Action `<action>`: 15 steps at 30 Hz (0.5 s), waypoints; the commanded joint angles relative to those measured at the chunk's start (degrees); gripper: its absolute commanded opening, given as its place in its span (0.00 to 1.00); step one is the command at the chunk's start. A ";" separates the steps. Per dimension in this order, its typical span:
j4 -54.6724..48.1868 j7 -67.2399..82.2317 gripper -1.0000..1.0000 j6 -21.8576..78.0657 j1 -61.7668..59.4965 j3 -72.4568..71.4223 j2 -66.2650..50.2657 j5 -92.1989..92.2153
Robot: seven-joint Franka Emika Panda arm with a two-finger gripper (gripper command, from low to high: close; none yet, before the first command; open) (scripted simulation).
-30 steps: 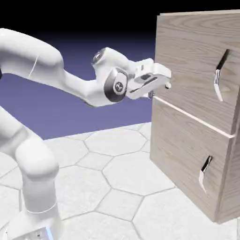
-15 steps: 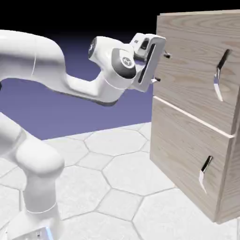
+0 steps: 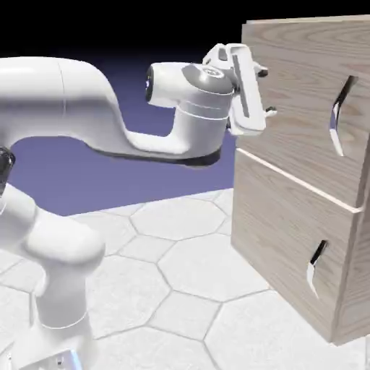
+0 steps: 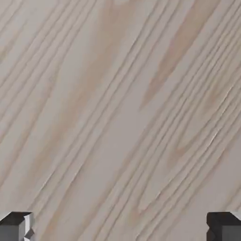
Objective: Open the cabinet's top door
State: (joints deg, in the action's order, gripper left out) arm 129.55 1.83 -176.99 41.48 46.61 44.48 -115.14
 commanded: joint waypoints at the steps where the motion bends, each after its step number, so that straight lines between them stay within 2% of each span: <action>1: -0.68 0.96 0.50 -0.06 0.88 1.01 0.26 -2.50; 15: -10.21 14.38 0.50 -0.97 13.24 15.13 3.84 -37.38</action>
State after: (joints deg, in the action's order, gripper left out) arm 119.34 16.20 -177.96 54.72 61.74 48.32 -152.51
